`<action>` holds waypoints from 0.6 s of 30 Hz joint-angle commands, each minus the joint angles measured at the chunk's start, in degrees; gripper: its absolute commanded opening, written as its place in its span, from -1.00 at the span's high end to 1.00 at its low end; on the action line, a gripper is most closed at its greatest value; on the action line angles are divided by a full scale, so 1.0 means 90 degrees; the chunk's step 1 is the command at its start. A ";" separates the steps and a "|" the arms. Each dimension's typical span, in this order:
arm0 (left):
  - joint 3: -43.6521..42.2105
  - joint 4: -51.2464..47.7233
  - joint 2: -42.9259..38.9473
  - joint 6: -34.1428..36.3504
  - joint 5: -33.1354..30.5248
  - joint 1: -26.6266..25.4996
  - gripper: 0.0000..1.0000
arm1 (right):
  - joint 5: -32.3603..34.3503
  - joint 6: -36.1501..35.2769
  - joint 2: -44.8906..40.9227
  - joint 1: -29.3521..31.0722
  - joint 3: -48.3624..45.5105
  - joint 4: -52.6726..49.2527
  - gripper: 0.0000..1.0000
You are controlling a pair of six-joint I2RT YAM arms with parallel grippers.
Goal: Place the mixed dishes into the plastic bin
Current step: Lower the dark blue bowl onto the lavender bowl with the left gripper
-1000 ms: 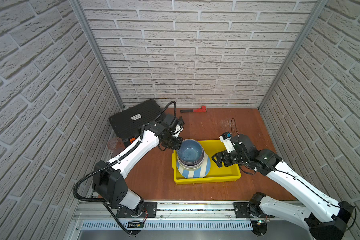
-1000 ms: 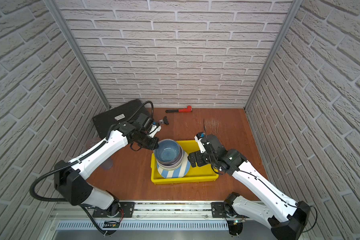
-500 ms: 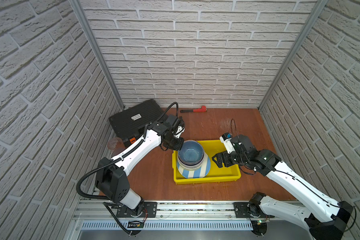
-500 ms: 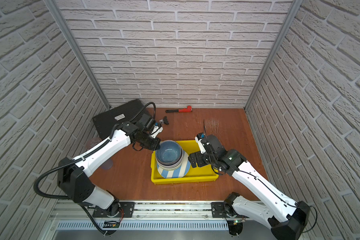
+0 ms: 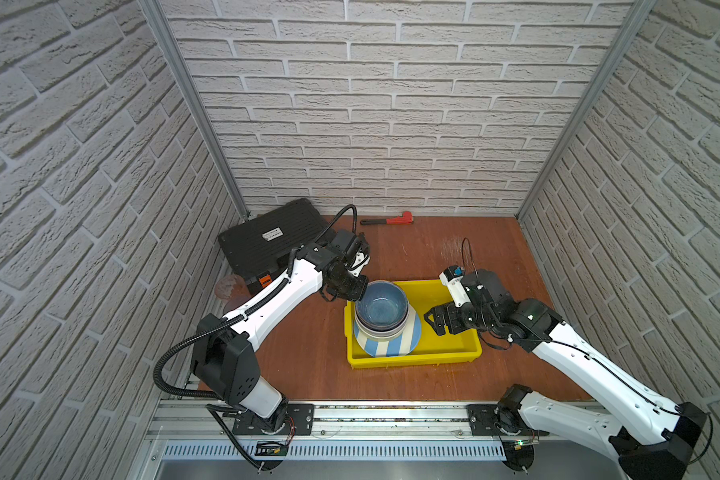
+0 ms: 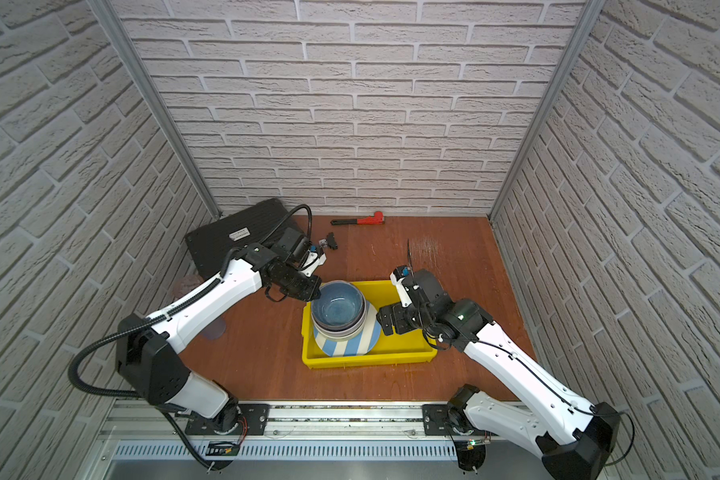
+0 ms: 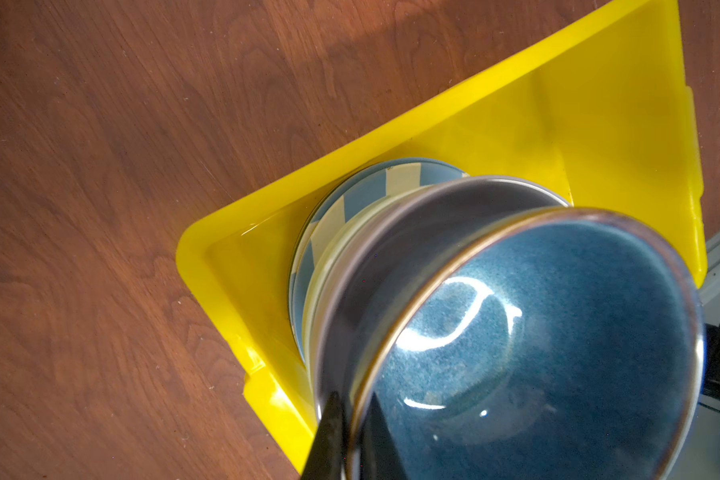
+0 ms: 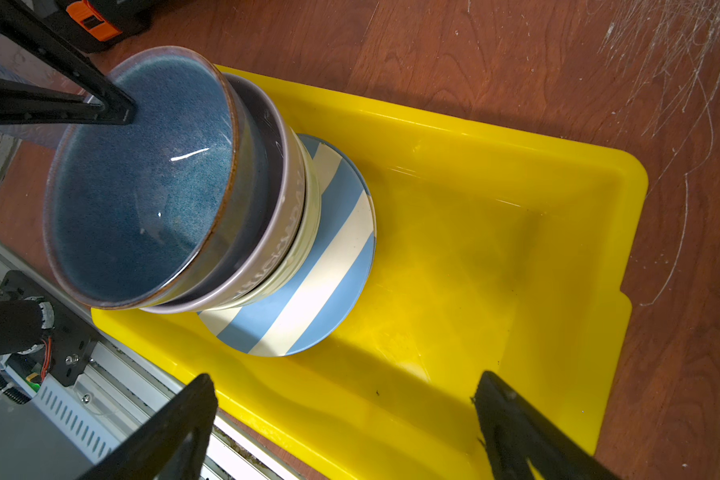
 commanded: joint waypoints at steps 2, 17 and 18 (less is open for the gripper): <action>0.0206 0.0375 -0.0030 0.0028 0.0386 -0.0056 0.86 | 0.0047 0.0050 -0.0102 -0.0065 -0.0112 0.0228 -0.95; 0.0211 0.0278 0.0135 0.0154 0.0287 -0.0095 0.82 | 0.0018 0.0021 -0.0092 -0.0103 -0.0115 0.0269 -0.96; 0.0216 0.0267 0.0136 0.0165 0.0249 -0.0095 0.81 | 0.0018 0.0021 -0.0094 -0.0103 -0.0122 0.0269 -0.95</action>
